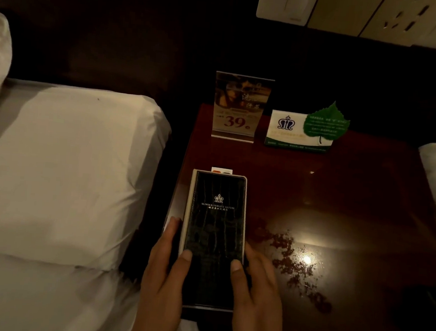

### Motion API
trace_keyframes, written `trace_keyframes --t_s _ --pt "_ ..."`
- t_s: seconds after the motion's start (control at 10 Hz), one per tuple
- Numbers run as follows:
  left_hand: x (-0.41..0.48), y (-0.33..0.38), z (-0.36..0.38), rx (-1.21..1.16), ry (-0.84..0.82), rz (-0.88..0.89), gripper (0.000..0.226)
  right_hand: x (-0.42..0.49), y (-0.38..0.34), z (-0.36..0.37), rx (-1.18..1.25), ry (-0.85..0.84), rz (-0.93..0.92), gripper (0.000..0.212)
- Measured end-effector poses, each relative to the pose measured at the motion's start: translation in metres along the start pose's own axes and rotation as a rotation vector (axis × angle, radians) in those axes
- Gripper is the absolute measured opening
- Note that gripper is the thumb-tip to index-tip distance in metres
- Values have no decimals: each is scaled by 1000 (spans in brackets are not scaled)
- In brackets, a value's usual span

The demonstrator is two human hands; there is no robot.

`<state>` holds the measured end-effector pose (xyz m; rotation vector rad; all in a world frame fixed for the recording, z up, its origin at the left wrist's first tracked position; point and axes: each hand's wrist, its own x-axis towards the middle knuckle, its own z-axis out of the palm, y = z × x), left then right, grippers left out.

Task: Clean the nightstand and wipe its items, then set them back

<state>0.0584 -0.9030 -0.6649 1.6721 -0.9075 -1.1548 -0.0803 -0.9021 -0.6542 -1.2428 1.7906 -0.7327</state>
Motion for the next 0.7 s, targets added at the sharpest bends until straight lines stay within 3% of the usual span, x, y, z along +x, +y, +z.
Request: trace_keyframes --t_s 0.2,0.4,0.5,0.7 --pt "-5 -6 4 39 -11 45 60 -7 1 3 129 28 27 36" --pt "-5 -3 1 -27 -14 5 51 -12 5 -10 298 -40 77 33" --pt "-4 3 0 -100 -5 -43 44 -11 9 -25 434 -61 172 26" --pt "0 13 -9 -380 -98 -49 42 -41 49 -84 454 -16 146 23"
